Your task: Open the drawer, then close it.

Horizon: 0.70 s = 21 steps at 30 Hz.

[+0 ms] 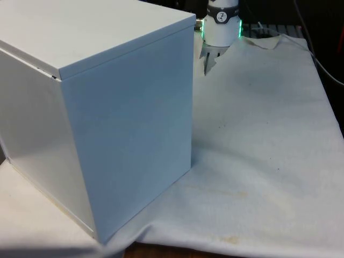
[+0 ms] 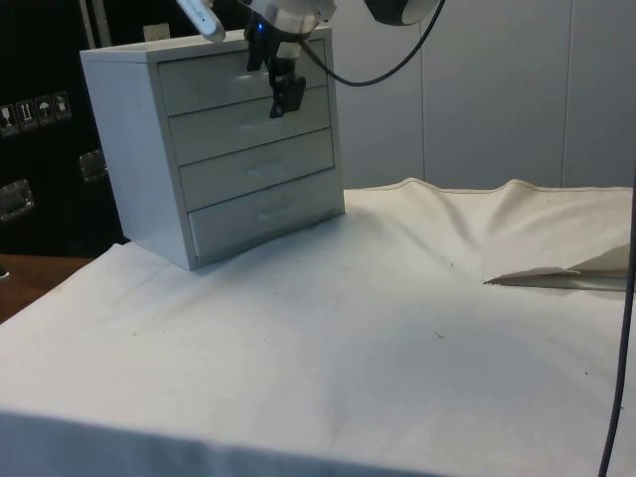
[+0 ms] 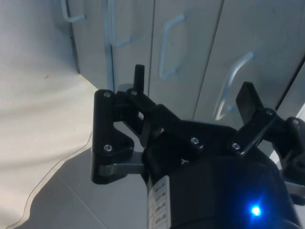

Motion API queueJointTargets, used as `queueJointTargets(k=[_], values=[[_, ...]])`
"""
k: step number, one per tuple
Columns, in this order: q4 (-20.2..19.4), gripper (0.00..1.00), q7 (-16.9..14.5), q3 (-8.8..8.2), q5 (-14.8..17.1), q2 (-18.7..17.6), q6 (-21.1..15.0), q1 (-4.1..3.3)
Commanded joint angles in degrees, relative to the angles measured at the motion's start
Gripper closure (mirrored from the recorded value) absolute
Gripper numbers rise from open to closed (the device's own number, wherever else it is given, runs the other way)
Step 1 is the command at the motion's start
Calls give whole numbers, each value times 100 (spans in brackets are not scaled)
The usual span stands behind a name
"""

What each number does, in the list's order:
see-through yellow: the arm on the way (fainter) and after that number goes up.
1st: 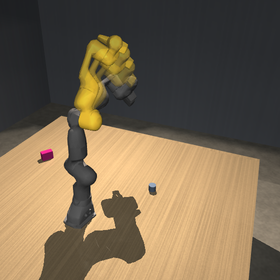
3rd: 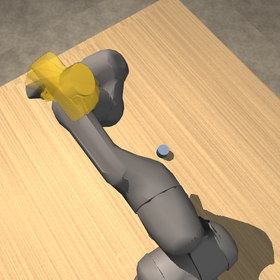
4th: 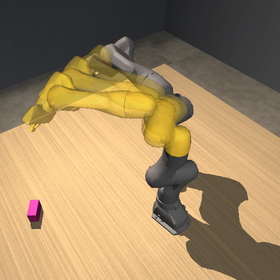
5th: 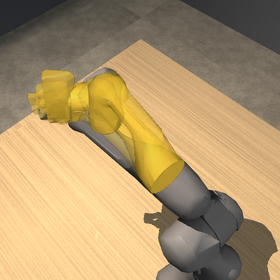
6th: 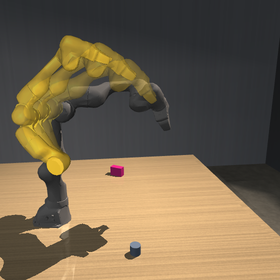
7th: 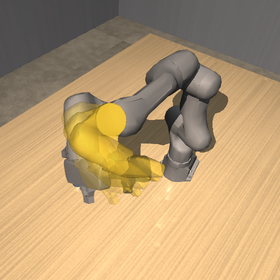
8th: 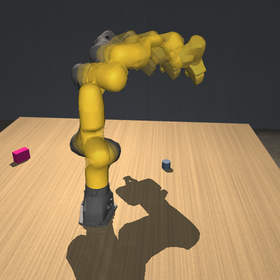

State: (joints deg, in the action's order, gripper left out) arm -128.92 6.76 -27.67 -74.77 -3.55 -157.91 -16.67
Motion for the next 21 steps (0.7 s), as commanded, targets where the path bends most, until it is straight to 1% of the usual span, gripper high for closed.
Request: queueJointTargets(k=[1,8,9,10,12,16,17,18,19,21], values=[[17,0,17,-17,-40,-23,-115,23],[46,0,-17,-86,11,-103,-166,34],[11,0,0,-69,6,-57,-52,6],[52,0,-17,-97,17,-109,-178,29],[86,0,-40,-126,46,-143,-189,29],[120,0,-57,-138,80,-172,-189,34],[126,0,-57,-143,86,-172,-172,29],[103,0,0,-138,40,-132,-92,6],[132,0,-52,-143,92,-172,-166,23],[132,0,-52,-143,92,-160,-155,23]])
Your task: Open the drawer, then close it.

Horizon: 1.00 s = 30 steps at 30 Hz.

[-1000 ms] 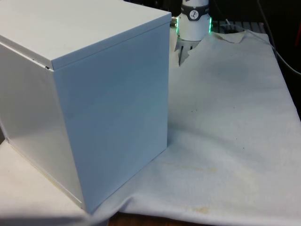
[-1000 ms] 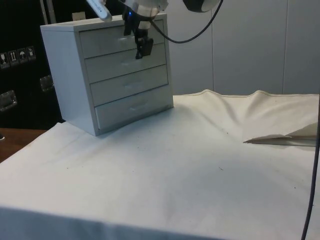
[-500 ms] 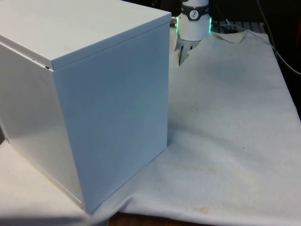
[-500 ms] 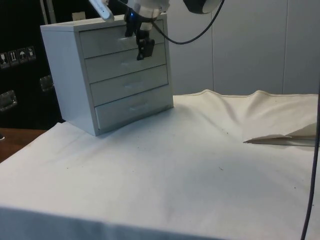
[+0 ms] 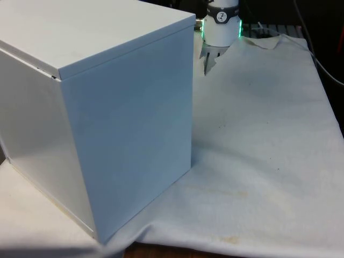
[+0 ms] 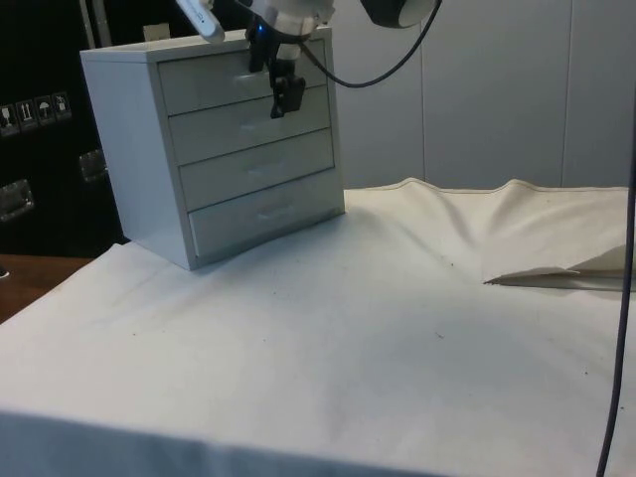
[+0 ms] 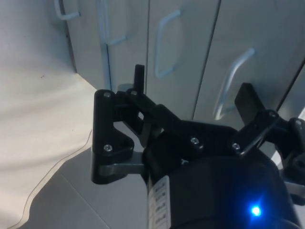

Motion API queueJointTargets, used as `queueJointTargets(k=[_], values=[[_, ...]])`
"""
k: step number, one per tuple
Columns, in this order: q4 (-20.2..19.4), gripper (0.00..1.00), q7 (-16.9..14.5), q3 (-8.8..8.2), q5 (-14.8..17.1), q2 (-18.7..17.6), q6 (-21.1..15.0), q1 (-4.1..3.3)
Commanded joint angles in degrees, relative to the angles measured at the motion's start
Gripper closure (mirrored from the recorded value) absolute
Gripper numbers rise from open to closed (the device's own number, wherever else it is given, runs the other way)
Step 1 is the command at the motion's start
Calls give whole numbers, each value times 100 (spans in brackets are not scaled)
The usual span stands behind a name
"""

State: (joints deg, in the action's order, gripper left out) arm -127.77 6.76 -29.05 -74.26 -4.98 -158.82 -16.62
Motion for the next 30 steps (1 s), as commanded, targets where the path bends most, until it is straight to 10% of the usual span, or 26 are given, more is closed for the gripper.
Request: queueJointTargets(k=[1,25,30], values=[[17,0,-46,0,34,-11,-57,11],[0,0,6,0,0,0,0,-11],[0,23,11,0,-11,-6,-11,-11]])
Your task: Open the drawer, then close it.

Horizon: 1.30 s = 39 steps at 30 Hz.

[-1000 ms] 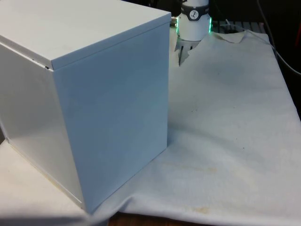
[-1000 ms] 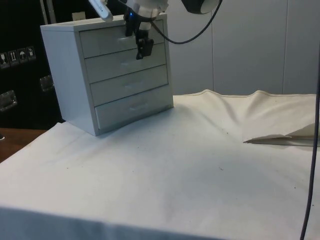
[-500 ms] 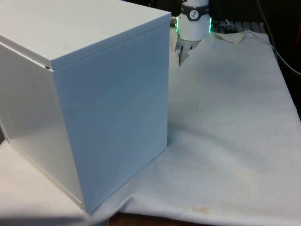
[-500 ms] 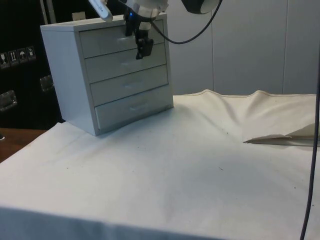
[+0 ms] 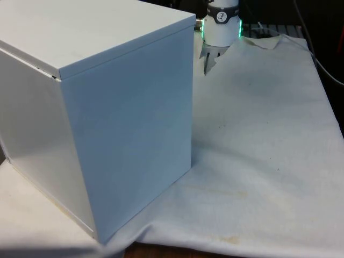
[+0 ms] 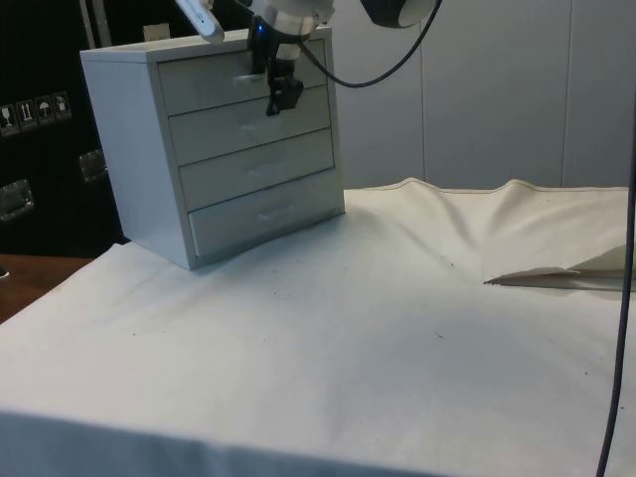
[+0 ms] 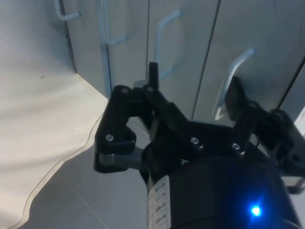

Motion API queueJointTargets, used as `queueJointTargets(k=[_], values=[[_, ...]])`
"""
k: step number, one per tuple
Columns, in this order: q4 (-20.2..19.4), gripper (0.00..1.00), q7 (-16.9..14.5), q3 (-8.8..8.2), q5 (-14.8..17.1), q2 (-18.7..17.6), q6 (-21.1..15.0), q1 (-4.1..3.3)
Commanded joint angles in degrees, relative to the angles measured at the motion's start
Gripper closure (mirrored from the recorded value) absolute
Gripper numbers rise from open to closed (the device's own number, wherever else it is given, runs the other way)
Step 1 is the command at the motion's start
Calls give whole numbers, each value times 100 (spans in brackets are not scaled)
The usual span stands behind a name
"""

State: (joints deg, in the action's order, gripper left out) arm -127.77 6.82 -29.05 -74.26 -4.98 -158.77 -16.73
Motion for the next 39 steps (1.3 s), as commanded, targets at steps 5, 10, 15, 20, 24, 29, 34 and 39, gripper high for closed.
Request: queueJointTargets(k=[5,10,15,20,24,29,34,39], values=[[11,48,17,0,-17,-6,-11,0],[29,74,29,-6,-23,-17,-6,-6],[52,96,34,-11,-46,-11,6,-6],[92,100,11,-23,-40,0,23,0],[103,100,0,-23,-34,6,29,0],[115,100,-11,-29,-29,11,29,0],[63,100,0,-29,-52,80,63,-11],[-74,100,34,-11,-103,229,115,-40]])
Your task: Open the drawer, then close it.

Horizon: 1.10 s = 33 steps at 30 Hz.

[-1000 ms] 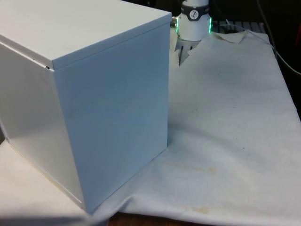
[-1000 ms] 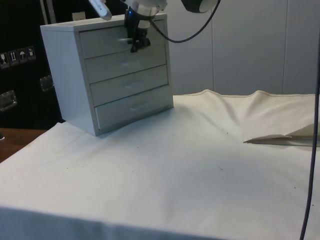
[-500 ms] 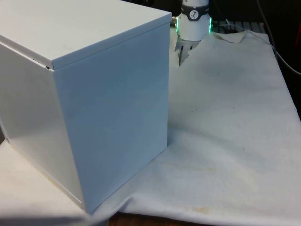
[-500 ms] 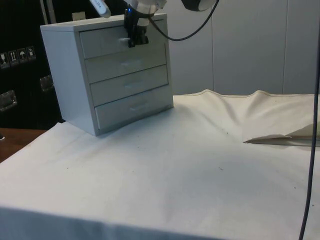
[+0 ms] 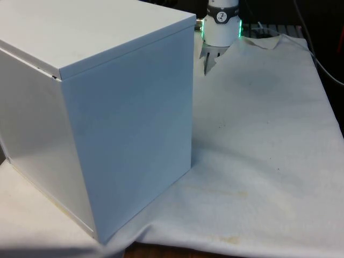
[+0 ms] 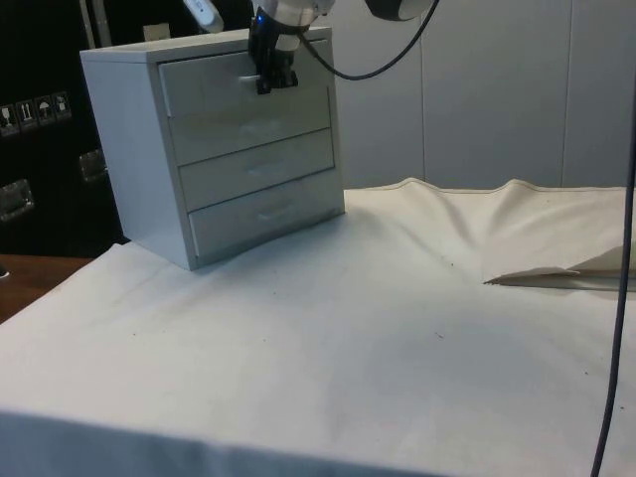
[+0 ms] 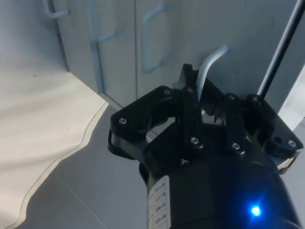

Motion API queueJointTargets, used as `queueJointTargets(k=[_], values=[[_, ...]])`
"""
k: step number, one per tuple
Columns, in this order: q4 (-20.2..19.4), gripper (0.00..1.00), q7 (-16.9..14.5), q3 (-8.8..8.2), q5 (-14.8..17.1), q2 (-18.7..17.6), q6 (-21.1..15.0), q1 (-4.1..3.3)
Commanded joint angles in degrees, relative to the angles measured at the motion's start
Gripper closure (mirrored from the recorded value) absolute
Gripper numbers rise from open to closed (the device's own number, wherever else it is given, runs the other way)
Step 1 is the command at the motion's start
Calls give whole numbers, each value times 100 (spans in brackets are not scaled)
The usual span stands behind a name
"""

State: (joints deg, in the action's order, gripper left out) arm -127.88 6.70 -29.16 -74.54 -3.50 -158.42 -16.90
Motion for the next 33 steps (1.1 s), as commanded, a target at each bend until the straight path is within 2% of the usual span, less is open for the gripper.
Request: queueJointTargets(k=[1,2,3,10,11,12,19,20,21,28,29,30,33], values=[[-132,100,63,11,-92,149,92,-29],[-40,100,0,11,0,40,11,0],[-160,100,63,23,-97,183,109,-29],[-441,100,103,97,-160,481,229,-52],[-401,100,6,92,-34,413,172,-40],[-481,100,109,109,-172,527,252,-57],[-768,100,166,189,-275,825,355,-52],[-693,100,69,172,-143,710,269,-52],[-802,100,172,195,-292,859,367,-52],[-1123,100,241,286,-435,1209,498,-46],[-1049,100,138,246,-298,1089,413,-52],[-1123,100,241,286,-435,1209,498,-46],[-1278,100,298,332,-521,1369,567,-46]])
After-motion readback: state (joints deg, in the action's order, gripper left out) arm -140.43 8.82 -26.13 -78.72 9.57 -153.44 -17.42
